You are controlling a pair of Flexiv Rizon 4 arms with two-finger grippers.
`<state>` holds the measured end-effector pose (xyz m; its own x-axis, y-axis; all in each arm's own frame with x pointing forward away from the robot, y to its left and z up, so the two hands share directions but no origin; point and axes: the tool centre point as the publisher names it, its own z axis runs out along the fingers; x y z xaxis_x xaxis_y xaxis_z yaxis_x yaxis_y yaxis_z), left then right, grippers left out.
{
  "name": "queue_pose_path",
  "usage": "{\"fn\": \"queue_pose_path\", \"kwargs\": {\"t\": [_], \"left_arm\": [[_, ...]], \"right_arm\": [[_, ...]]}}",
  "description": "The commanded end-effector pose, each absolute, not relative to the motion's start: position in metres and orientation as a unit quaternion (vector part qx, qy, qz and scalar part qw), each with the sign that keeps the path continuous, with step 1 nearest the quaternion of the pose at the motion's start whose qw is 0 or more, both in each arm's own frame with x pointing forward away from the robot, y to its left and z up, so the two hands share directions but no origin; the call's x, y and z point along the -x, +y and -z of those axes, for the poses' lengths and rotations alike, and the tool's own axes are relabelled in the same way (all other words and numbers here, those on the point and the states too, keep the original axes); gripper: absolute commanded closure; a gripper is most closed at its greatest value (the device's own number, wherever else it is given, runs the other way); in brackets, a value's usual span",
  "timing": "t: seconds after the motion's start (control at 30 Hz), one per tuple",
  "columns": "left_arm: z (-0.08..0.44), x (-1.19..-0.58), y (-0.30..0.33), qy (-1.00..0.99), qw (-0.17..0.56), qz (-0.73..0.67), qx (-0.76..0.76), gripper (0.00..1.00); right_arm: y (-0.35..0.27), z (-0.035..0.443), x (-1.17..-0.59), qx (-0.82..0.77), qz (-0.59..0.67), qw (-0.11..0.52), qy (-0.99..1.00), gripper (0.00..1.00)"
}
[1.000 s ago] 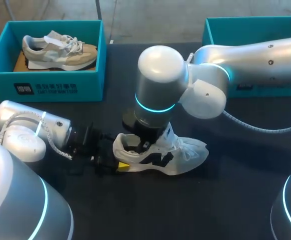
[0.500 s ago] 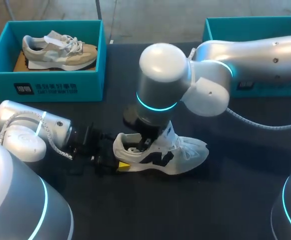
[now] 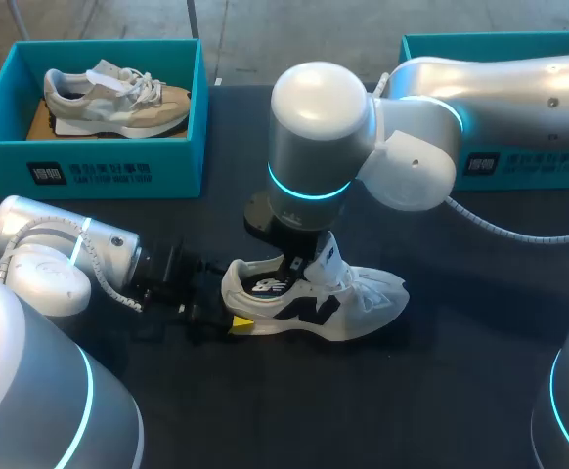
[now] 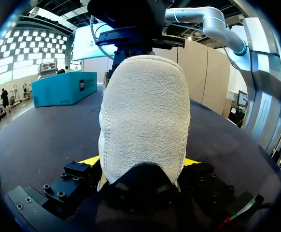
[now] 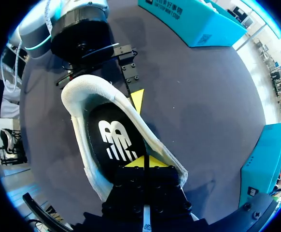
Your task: Take the shoe out of the shoebox, open the shoe tongue, remove and reinsert the insole, then place the shoe into the shoebox
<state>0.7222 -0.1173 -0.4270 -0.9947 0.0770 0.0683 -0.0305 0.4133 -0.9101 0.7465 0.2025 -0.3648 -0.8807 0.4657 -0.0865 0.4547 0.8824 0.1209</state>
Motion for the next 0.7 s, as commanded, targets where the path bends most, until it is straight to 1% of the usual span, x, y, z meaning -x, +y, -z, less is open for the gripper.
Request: {"fn": "queue_pose_path", "kwargs": {"t": [0.03,0.33,0.7], "left_arm": [[0.432,-0.723,-0.119,-0.840,0.050,-0.540,0.014,1.00],[0.432,-0.723,-0.119,-0.840,0.050,-0.540,0.014,1.00],[0.432,-0.723,-0.119,-0.840,0.050,-0.540,0.014,1.00]], "right_arm": [[0.188,0.354,-0.748,-0.238,-0.063,0.049,0.968,1.00],[0.173,0.331,-0.746,-0.242,-0.089,0.042,0.965,1.00],[0.169,0.315,-0.752,-0.250,-0.115,0.046,0.960,1.00]]}}
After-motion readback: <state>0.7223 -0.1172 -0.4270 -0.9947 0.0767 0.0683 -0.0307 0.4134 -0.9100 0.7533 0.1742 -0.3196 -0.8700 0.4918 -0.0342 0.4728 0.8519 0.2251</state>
